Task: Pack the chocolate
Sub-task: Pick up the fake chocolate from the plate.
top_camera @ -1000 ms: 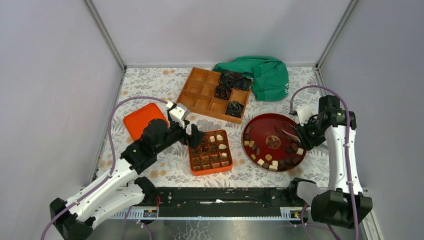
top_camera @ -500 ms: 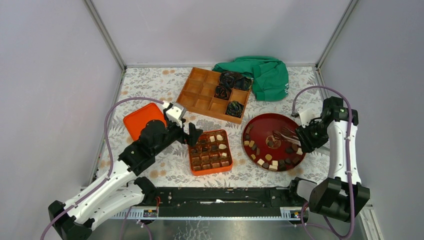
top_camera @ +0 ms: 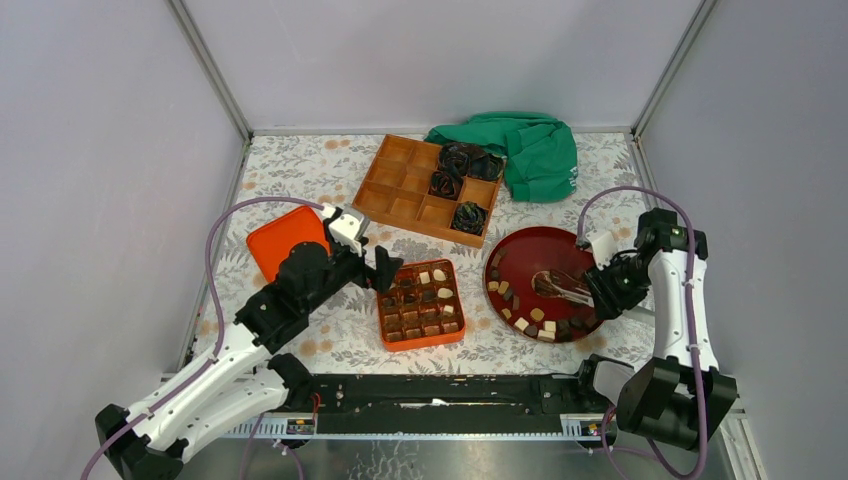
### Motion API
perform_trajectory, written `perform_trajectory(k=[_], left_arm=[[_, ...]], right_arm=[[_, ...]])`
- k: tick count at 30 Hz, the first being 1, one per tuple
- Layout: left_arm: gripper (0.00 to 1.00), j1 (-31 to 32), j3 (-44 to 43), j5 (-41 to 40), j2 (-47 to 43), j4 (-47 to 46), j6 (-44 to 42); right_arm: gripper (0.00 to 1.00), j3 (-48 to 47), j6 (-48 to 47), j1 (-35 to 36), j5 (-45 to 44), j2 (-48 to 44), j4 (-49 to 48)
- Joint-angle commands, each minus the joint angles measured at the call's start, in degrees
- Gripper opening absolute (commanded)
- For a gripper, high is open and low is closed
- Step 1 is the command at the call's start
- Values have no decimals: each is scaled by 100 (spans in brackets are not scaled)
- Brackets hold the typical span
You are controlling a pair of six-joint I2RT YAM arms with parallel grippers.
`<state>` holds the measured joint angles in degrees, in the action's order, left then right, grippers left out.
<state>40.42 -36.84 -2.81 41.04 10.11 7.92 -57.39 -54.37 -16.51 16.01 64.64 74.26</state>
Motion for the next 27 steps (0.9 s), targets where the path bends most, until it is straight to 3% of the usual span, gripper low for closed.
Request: perform_trajectory(k=[1,27], left_arm=[[99,-35,58,-92,-118,-217,-142],[99,-36,52,254,10,-250,-54]], right_arm=[[50,148,-22,-6,128,-147,-12],[40,548,307,134,262,-10,-543]])
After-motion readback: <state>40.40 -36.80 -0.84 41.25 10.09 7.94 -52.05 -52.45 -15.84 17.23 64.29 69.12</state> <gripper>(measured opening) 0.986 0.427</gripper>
